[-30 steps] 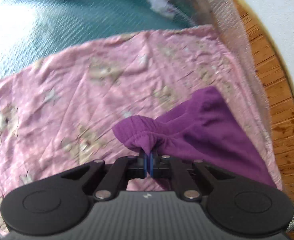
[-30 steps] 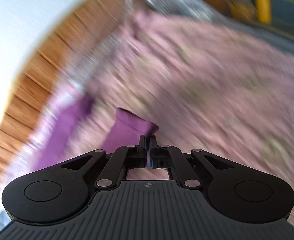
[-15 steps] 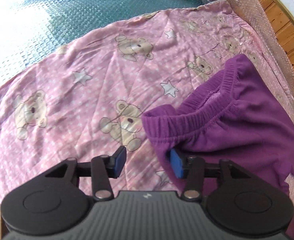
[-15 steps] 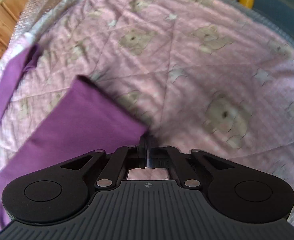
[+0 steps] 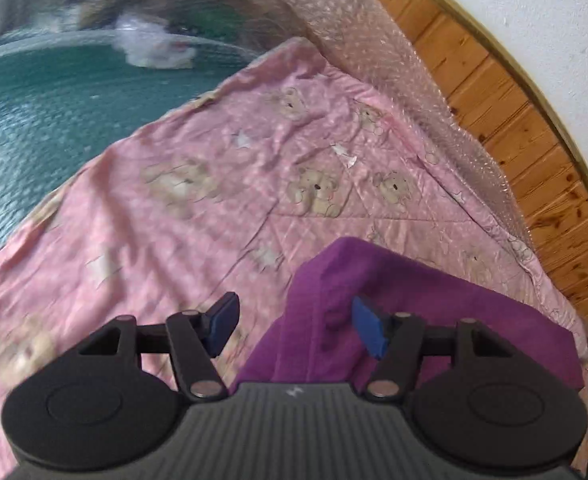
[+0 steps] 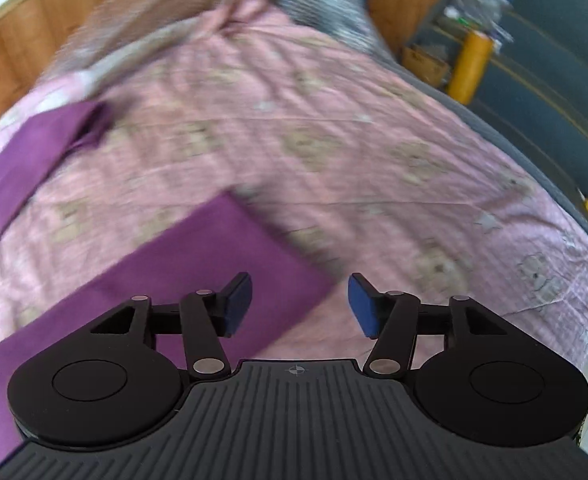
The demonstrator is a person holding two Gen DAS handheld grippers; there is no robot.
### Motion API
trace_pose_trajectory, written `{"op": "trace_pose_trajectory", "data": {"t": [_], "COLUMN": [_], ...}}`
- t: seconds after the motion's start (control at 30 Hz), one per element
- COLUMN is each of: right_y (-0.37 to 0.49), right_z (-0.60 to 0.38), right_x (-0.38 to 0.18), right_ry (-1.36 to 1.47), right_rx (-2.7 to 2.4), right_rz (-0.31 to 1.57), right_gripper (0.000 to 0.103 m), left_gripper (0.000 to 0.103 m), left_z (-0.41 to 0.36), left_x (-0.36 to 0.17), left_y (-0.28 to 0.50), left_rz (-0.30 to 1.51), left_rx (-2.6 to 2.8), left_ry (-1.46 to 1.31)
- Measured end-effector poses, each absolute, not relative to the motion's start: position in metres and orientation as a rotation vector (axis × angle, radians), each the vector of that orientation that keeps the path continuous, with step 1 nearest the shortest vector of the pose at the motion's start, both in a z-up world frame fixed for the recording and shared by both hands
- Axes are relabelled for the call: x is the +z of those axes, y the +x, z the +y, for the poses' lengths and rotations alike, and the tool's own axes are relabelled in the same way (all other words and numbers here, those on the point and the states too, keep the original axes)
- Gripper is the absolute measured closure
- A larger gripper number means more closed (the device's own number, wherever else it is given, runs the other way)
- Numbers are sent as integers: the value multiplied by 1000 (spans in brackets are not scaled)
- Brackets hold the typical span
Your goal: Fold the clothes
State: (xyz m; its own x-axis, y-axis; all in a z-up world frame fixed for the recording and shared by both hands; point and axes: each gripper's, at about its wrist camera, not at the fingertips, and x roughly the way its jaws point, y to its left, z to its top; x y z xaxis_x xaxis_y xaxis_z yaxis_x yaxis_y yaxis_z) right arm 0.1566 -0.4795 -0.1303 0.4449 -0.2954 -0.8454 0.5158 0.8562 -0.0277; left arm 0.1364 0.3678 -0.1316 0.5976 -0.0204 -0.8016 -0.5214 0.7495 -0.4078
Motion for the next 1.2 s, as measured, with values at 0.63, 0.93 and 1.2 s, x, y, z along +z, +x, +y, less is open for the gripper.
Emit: {"op": "trace_pose_trajectory", "data": {"t": [0.63,0.93,1.2], "right_y": [171,177,177], "right_z": [-211,-170,-181], "right_x": [-130,-138,-135], "right_ry": [12,22,23], "right_rx": [-113,-102,-143], "right_rz": [1057,1097,1091], "right_gripper": [32,32,32], "left_gripper": [41,47,81], "left_z": [254,224,203], "left_x": [-115,-136,-83], "left_y": [118,184,127], "left_rz": [872,916,699], "left_rx": [-260,-452,-345], "left_ry": [-114,-29,328]}}
